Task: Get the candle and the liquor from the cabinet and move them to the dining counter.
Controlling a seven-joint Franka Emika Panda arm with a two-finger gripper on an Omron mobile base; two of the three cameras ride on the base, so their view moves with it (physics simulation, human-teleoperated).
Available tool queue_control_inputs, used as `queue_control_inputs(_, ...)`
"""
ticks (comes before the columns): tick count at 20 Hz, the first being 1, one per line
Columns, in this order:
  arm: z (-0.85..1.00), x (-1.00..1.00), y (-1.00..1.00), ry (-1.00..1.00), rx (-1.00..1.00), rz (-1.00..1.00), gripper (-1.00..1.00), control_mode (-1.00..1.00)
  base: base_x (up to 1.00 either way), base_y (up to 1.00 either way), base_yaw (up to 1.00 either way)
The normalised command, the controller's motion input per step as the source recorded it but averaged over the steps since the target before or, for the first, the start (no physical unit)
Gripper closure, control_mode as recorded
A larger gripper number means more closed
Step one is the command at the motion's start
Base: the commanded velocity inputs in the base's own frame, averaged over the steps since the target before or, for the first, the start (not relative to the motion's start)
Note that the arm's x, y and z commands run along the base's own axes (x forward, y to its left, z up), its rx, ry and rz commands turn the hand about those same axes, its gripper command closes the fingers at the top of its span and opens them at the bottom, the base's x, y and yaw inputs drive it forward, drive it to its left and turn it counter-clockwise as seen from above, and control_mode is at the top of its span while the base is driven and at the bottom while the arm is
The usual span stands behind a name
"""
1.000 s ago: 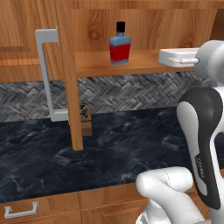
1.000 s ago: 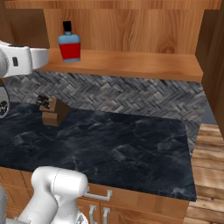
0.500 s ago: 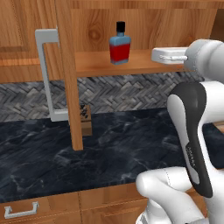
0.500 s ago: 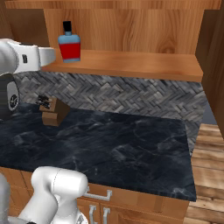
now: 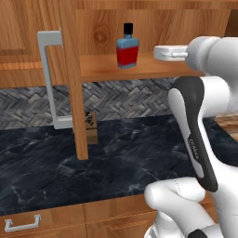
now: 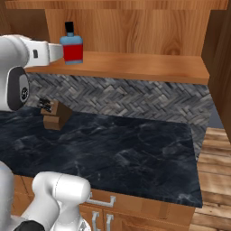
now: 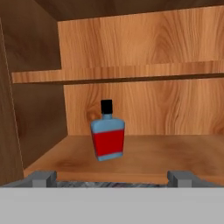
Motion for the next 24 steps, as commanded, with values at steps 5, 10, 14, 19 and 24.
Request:
queue_control_inputs(5,0.0,0.4,0.19,0.0,0.0,0.0,-1.0,-1.0,0.0,0.0,0.0)
queue_control_inputs(10,0.0,0.31,0.16,0.0,0.0,0.0,-1.0,-1.0,0.0,0.0,0.0)
queue_control_inputs(14,0.04,0.26,0.01,-0.01,0.0,0.0,-1.0,-1.0,0.0,0.0,0.0)
queue_control_inputs(19,0.02,0.16,0.0,-0.01,0.0,0.0,-1.0,-1.0,0.0,0.0,0.0)
queue_control_inputs(24,0.0,0.23,0.0,0.0,0.0,0.0,-1.0,-1.0,0.0,0.0,0.0)
